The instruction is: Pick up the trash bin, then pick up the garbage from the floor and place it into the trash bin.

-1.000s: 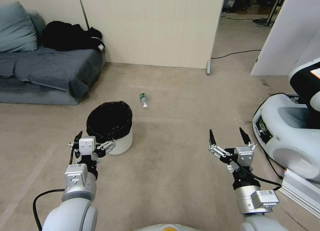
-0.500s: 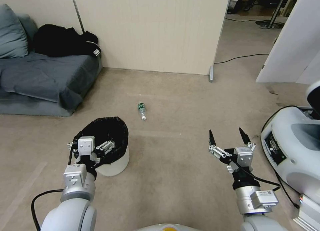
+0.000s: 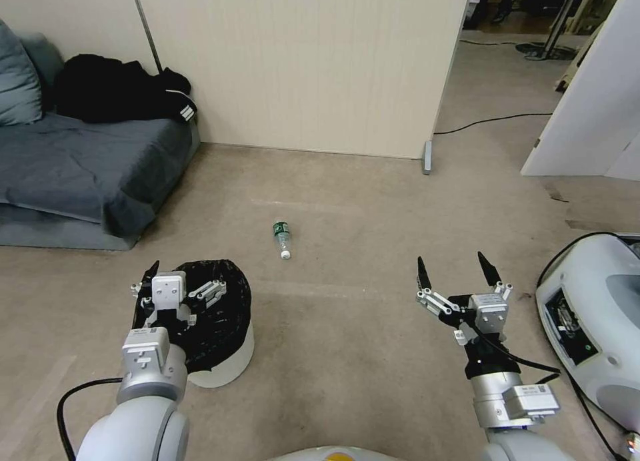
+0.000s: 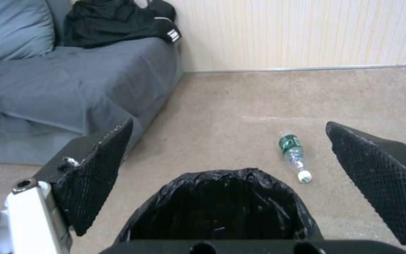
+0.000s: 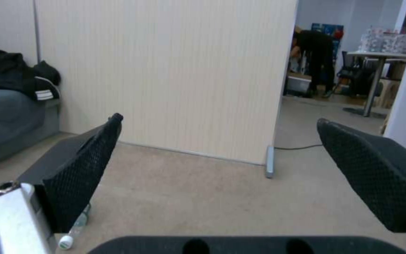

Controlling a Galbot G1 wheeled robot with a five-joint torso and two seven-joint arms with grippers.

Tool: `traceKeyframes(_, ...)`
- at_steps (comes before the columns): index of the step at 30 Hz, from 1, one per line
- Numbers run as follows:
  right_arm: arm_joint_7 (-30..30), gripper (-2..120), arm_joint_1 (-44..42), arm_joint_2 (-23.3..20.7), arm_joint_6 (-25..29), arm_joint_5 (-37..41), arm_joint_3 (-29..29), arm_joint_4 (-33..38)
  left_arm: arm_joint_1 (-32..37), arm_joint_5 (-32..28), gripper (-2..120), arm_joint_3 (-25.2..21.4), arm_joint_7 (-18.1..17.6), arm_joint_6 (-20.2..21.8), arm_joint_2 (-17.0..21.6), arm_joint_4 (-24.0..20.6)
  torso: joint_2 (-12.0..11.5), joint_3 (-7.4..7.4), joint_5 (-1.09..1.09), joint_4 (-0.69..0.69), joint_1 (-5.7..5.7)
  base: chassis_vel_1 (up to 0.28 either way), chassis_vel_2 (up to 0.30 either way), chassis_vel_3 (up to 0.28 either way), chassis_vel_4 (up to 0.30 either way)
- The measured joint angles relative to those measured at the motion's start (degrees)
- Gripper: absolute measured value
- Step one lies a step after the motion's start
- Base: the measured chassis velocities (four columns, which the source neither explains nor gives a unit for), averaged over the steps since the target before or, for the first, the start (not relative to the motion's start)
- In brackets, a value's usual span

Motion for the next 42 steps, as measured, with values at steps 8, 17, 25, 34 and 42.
traceKeyframes(8, -0.3, 100, 0.0, 0.0, 0.2, -0.7, 0.3, -0.1, -2.0, -1.7, 100, -2.6, -1.8, 5.4, 0.2, -0.4, 0.0, 0.00, 0.00, 0.01, 0.00, 0.000, 0.000, 0.000, 0.000)
traceKeyframes(17, -0.4, 100, -0.1, 0.0, 0.2, -1.0, 0.2, -0.1, -5.8, -5.7, 100, -5.2, -5.3, 14.1, 0.6, -0.3, 0.0, 0.00, 0.00, 0.00, 0.00, 0.000, 0.000, 0.000, 0.000)
traceKeyframes(25, -0.8, 100, -0.2, 0.0, 0.1, -1.2, 0.2, -0.4, -7.4, -6.5, 100, -5.7, -6.6, 17.4, 0.3, 2.5, 0.0, 0.00, 0.00, 0.00, 0.00, 0.000, 0.000, 0.000, 0.000)
traceKeyframes(34, -1.1, 100, -0.1, 0.0, 0.1, -1.1, 0.2, -0.7, -8.0, -8.4, 100, -5.7, -7.2, 17.9, 0.0, 5.1, 0.0, 0.00, 0.00, 0.00, 0.00, 0.000, 0.000, 0.000, 0.000)
traceKeyframes(42, -1.2, 100, -0.1, 0.0, 0.3, -1.1, 0.3, -1.2, -8.6, -8.8, 100, -5.9, -9.5, 17.9, -0.3, 8.2, 0.0, 0.00, 0.00, 0.01, 0.00, 0.000, 0.000, 0.000, 0.000)
